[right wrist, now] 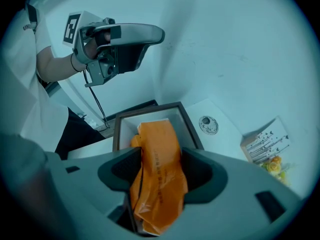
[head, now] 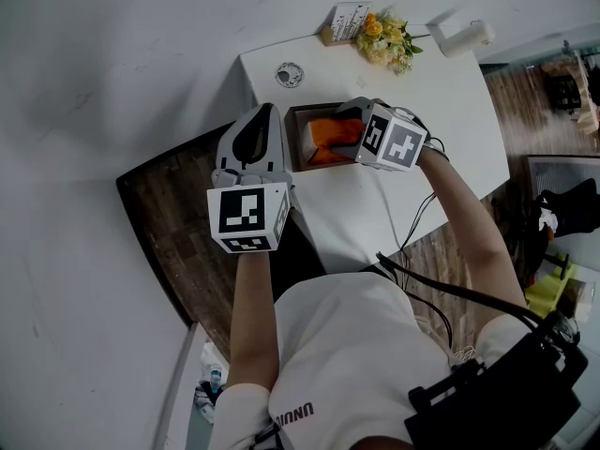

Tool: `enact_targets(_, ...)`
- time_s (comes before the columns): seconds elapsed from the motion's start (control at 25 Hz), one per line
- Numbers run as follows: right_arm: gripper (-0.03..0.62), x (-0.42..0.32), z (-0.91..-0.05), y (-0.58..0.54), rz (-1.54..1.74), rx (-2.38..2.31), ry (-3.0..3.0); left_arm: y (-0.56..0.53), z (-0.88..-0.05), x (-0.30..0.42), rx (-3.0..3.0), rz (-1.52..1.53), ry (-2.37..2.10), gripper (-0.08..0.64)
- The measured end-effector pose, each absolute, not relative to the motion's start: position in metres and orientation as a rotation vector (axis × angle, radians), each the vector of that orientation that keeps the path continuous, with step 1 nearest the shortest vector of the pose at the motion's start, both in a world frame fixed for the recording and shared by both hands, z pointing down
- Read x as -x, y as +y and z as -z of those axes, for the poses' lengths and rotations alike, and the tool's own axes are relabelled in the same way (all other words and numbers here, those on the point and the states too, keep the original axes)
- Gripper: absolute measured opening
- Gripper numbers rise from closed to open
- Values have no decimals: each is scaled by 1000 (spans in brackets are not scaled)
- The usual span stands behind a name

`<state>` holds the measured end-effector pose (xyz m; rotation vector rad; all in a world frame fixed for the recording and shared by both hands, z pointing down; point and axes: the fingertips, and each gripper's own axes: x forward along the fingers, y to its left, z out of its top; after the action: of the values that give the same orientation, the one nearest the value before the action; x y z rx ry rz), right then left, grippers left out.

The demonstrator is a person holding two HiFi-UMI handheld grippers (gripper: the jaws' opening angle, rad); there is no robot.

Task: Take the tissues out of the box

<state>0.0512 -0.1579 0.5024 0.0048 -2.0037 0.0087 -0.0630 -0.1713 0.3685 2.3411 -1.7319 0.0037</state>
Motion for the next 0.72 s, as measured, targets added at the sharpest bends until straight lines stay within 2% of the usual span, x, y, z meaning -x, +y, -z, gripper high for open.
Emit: enact_targets(0.72, 257, -52, -509, -158, 70, 7, -1961, -171, -371, 63, -2331, -4, -1731, 14)
